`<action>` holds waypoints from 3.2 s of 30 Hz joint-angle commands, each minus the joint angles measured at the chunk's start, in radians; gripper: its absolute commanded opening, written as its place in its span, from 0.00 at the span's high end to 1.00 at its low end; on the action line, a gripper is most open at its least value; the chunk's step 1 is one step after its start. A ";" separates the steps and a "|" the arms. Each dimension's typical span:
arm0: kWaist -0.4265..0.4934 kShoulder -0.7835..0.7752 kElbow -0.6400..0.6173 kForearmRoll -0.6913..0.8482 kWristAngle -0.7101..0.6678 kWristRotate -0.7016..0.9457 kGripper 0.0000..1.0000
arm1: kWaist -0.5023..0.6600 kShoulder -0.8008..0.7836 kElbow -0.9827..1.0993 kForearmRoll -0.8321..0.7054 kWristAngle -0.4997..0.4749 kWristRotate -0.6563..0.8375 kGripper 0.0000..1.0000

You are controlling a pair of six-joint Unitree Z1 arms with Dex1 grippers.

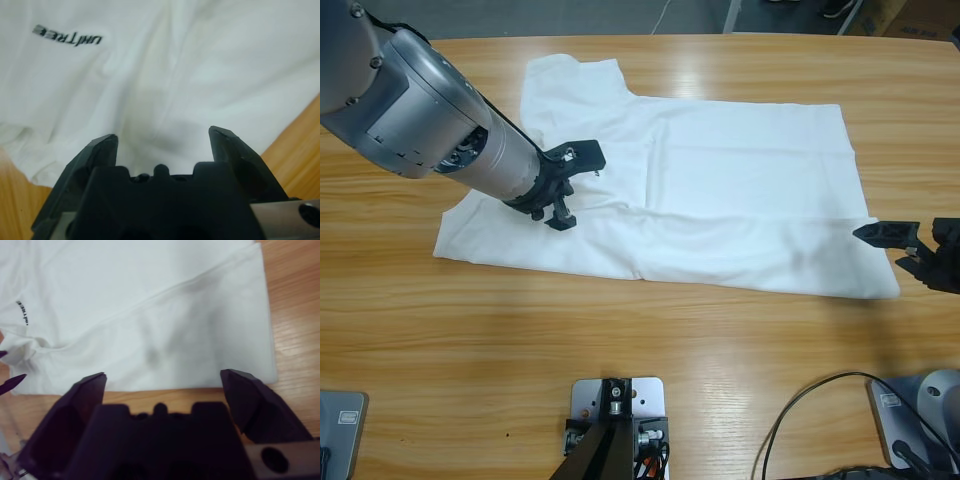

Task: Fold clothes

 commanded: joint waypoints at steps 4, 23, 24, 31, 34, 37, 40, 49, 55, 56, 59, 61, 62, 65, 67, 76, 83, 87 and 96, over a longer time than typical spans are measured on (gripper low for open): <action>0.013 0.115 -0.021 -0.009 -0.019 0.034 0.31 | 0.012 -0.038 0.038 -0.001 0.036 -0.010 0.11; 0.086 0.190 -0.069 0.014 -0.123 0.077 0.40 | 0.012 -0.146 0.059 0.013 0.030 -0.004 0.12; 0.086 0.178 -0.068 0.023 -0.123 0.081 0.40 | 0.012 -0.151 0.059 0.015 0.029 -0.001 0.12; 0.077 0.091 -0.065 0.106 -0.107 0.086 0.40 | 0.012 -0.172 0.063 0.020 0.026 -0.002 0.12; 0.060 0.056 -0.060 0.118 -0.081 0.084 0.40 | 0.012 -0.170 0.065 0.020 0.017 -0.006 0.12; 0.054 0.041 -0.059 0.119 -0.079 0.084 0.40 | 0.012 -0.173 0.065 0.021 0.018 -0.006 0.12; 0.053 0.053 -0.056 0.119 -0.079 0.091 0.40 | 0.012 -0.181 0.065 0.026 0.017 -0.005 0.13; 0.054 0.139 -0.057 0.103 -0.104 0.095 0.44 | 0.012 -0.166 0.065 0.023 0.005 -0.003 0.19; 0.053 0.171 -0.056 0.100 -0.110 0.092 0.44 | 0.012 -0.158 0.066 0.016 0.002 -0.003 0.20; 0.053 0.176 -0.059 0.100 -0.109 0.089 0.44 | 0.012 -0.156 0.066 0.015 0.003 -0.003 0.20; 0.053 0.175 -0.069 0.100 -0.091 0.075 0.44 | 0.012 -0.149 0.068 0.011 0.002 -0.004 0.23; 0.054 0.159 -0.075 0.100 -0.082 0.071 0.44 | 0.012 -0.141 0.069 0.004 0.001 -0.006 0.23; 0.053 0.154 -0.081 0.101 -0.082 0.068 0.47 | 0.012 -0.138 0.070 0.001 0.002 -0.006 0.23; 0.053 0.142 -0.095 0.103 -0.080 0.055 0.47 | 0.012 -0.139 0.071 0.000 0.004 -0.008 0.23; 0.053 0.139 -0.107 0.104 -0.073 0.052 0.47 | 0.012 -0.140 0.071 0.000 0.004 -0.010 0.23; 0.053 0.164 -0.121 0.101 -0.039 0.049 0.58 | 0.012 -0.146 0.075 -0.003 0.006 -0.012 0.24; 0.053 0.178 -0.120 0.100 -0.047 0.051 0.74 | 0.012 -0.146 0.077 -0.008 0.004 -0.010 0.24; 0.053 0.184 -0.121 0.098 -0.047 0.051 0.76 | 0.012 -0.146 0.078 -0.010 0.002 -0.010 0.24; 0.053 0.179 -0.101 0.098 -0.047 0.051 0.76 | 0.012 -0.137 0.082 -0.026 0.004 -0.009 0.24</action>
